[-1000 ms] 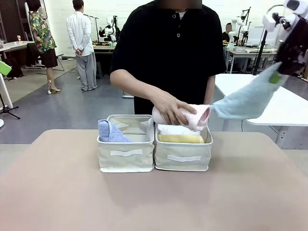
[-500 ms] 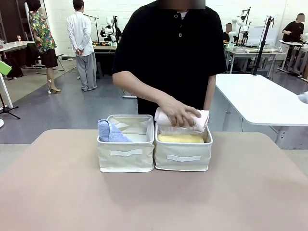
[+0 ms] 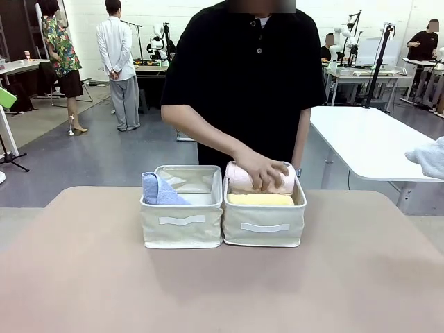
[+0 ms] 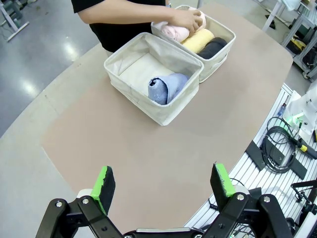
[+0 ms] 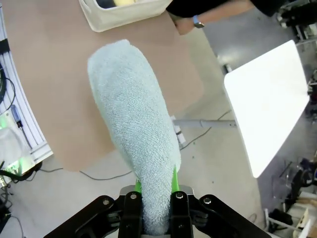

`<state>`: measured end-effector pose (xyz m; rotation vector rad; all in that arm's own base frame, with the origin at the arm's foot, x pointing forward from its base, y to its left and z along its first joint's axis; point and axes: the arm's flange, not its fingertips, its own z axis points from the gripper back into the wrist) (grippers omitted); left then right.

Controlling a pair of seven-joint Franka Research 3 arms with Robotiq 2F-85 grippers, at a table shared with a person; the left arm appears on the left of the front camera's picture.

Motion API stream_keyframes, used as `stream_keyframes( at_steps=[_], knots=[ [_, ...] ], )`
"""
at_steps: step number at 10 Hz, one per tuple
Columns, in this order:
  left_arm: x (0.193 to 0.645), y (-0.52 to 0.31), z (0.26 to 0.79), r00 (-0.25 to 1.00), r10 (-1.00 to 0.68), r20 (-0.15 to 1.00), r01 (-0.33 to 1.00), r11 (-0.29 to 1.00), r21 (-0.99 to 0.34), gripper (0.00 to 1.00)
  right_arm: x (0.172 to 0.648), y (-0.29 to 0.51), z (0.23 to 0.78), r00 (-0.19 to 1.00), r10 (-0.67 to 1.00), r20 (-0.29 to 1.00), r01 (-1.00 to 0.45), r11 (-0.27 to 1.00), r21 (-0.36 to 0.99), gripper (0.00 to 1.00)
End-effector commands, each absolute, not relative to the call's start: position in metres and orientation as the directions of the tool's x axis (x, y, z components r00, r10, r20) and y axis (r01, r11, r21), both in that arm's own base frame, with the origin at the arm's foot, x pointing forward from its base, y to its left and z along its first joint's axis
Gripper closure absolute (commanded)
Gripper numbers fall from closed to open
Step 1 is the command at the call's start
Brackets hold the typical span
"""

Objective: Sort the towels based on their folding style.
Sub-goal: Pick up another triangle-folded towel from the table and place it in the left Fabric basket.

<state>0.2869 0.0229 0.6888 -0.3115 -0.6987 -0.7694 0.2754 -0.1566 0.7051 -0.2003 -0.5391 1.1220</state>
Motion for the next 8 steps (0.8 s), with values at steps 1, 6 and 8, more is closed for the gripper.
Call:
stream_keyframes(
  at_steps=[1,6,8],
  knots=[
    [0.288,0.023,0.688,0.506,-0.529,0.682,0.727,0.686,-0.007,0.00,0.273,-0.165,0.708,0.352,0.885,0.306,-0.780,0.458,-0.426,0.86],
    [0.288,0.023,0.688,0.506,-0.529,0.682,0.727,0.686,-0.007,0.00,0.276,-0.166,0.702,0.332,0.886,0.324,-0.798,0.447,-0.405,0.86],
    [0.288,0.023,0.688,0.506,-0.529,0.682,0.727,0.686,-0.007,0.00,0.276,-0.166,0.702,0.332,0.886,0.324,-0.798,0.447,-0.405,0.86]
  ],
)
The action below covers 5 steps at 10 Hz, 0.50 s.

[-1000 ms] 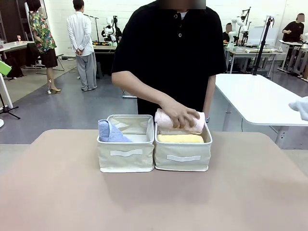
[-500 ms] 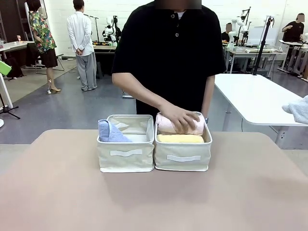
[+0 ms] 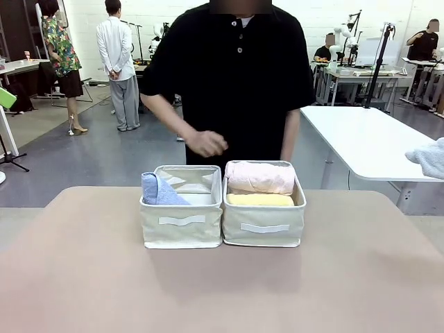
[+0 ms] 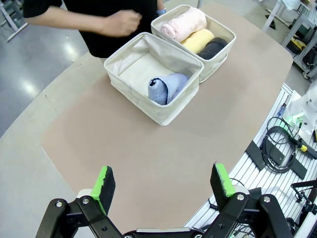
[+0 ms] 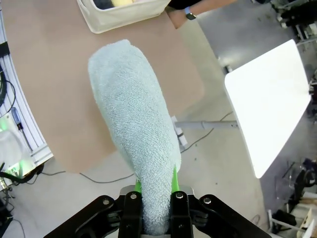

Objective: Sort the towels based on their folding style.
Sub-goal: Pick up another triangle-folded towel from the table and place it in the left Fabric basket.

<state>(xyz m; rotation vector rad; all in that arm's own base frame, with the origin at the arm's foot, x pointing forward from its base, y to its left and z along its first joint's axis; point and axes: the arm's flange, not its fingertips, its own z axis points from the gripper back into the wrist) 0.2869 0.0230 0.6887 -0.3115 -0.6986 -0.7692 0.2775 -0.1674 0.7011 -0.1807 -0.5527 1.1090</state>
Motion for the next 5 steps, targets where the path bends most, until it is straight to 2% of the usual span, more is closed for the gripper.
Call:
stream_keyframes(
  at_steps=[1,2,3,5],
  knots=[
    [0.288,0.023,0.688,0.506,-0.529,0.682,0.727,0.686,-0.007,0.00,0.276,-0.166,0.702,0.332,0.886,0.324,-0.798,0.447,-0.405,0.86],
    [0.288,0.023,0.688,0.506,-0.529,0.682,0.727,0.686,-0.007,0.00,0.277,-0.167,0.701,0.328,0.885,0.331,-0.797,0.447,-0.405,0.81],
    [0.288,0.023,0.688,0.506,-0.529,0.682,0.727,0.686,-0.007,0.00,0.303,-0.124,0.690,0.252,0.928,0.275,-0.836,0.352,-0.421,0.81],
    [0.288,0.023,0.688,0.506,-0.529,0.682,0.727,0.686,-0.007,0.00,0.345,-0.026,0.689,0.263,0.924,0.276,-0.845,0.359,-0.397,0.81]
  ],
)
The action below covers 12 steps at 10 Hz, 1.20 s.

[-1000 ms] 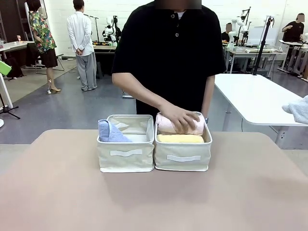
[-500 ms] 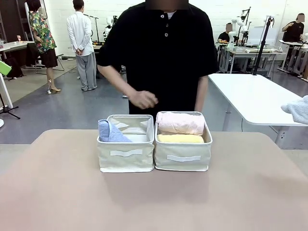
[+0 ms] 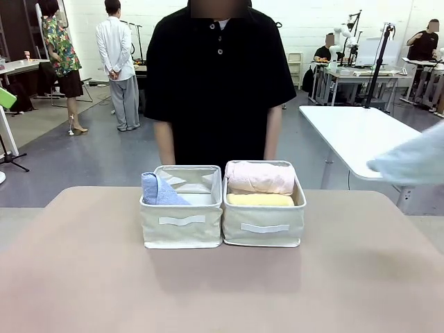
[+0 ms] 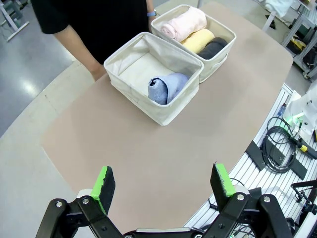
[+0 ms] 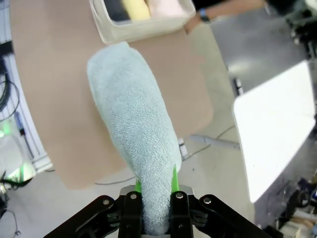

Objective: Sort the towels based on their folding style.
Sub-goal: Pick up another triangle-folded towel from the table and place it in the left Fabric basket.

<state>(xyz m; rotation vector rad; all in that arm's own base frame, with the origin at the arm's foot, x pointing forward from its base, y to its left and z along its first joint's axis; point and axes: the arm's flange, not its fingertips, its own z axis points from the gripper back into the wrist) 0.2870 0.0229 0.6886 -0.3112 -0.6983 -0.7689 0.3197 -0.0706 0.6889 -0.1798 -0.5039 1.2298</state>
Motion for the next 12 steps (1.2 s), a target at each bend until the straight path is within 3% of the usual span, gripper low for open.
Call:
stream_keyframes(
  at_steps=[1,3,5,10,12],
  knots=[
    [0.288,0.023,0.688,0.506,-0.529,0.682,0.727,0.686,-0.007,0.00,0.361,0.017,0.684,0.284,0.919,0.274,-0.847,0.374,-0.378,0.81],
    [0.288,0.023,0.688,0.506,-0.529,0.682,0.727,0.686,-0.007,0.00,0.388,0.090,0.655,0.295,0.925,0.241,-0.844,0.370,-0.387,0.81],
    [0.288,0.023,0.688,0.506,-0.529,0.682,0.727,0.686,-0.007,0.00,0.390,0.108,0.641,0.279,0.941,0.190,-0.880,0.330,-0.341,0.81],
    [0.288,0.023,0.688,0.506,-0.529,0.682,0.727,0.686,-0.007,0.00,0.389,0.120,0.636,0.264,0.938,0.227,-0.872,0.332,-0.359,0.81],
    [0.288,0.023,0.688,0.506,-0.529,0.682,0.727,0.686,-0.007,0.00,0.416,0.177,0.606,0.169,0.943,0.288,-0.923,0.254,-0.290,0.81]
  ],
)
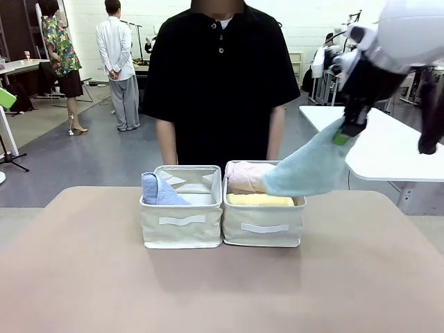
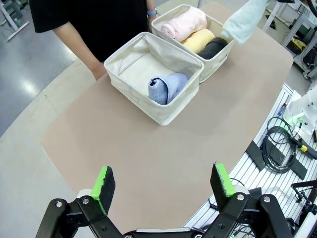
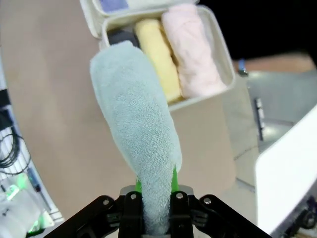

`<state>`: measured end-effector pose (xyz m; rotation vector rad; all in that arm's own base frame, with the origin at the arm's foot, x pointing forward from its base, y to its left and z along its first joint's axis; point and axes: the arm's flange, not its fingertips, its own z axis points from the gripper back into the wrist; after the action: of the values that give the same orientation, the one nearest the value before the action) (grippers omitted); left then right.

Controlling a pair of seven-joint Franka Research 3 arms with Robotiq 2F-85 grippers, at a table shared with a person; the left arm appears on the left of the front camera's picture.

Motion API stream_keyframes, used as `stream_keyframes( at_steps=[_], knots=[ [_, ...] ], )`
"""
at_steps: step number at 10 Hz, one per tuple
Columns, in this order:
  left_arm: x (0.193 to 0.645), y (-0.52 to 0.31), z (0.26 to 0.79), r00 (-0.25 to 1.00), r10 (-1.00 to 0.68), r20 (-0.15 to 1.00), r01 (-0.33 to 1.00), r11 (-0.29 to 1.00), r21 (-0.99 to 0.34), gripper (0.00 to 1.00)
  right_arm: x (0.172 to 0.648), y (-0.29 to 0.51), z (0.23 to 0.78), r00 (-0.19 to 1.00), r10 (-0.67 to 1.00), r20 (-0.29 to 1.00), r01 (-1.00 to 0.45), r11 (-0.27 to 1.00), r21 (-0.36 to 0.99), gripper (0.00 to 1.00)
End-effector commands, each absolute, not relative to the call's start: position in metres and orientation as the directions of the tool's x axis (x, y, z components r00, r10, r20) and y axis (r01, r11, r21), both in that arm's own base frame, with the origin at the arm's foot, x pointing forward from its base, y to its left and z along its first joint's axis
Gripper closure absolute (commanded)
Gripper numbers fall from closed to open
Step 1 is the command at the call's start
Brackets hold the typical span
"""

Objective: Sort the towels based on their folding style.
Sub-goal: Pick up another triangle-folded towel from the table and place it in the left Fabric basket.

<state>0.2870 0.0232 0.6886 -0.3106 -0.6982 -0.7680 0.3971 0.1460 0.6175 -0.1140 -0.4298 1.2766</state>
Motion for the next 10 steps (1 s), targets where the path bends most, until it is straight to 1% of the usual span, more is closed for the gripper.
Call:
stream_keyframes(
  at_steps=[1,2,3,5,6,10],
  knots=[
    [0.288,0.023,0.688,0.506,-0.529,0.682,0.727,0.686,-0.007,0.00,0.428,0.212,0.609,0.141,0.947,0.288,-0.926,0.229,-0.299,0.81],
    [0.288,0.023,0.688,0.506,-0.529,0.682,0.727,0.686,-0.007,0.00,0.438,0.237,0.616,0.144,0.943,0.301,-0.925,0.236,-0.297,0.81],
    [0.288,0.023,0.688,0.506,-0.529,0.682,0.727,0.686,-0.007,0.00,0.450,0.265,0.618,0.150,0.947,0.285,-0.928,0.234,-0.289,0.81],
    [0.288,0.023,0.688,0.506,-0.529,0.682,0.727,0.686,-0.007,0.00,0.462,0.302,0.627,0.140,0.946,0.292,-0.927,0.229,-0.297,0.81],
    [0.288,0.023,0.688,0.506,-0.529,0.682,0.727,0.686,-0.007,0.00,0.467,0.313,0.633,0.146,0.946,0.290,-0.921,0.237,-0.310,0.81],
    [0.288,0.023,0.688,0.506,-0.529,0.682,0.727,0.686,-0.007,0.00,0.504,0.340,0.634,0.187,0.916,0.354,-0.929,0.282,-0.241,0.81]
  ],
)
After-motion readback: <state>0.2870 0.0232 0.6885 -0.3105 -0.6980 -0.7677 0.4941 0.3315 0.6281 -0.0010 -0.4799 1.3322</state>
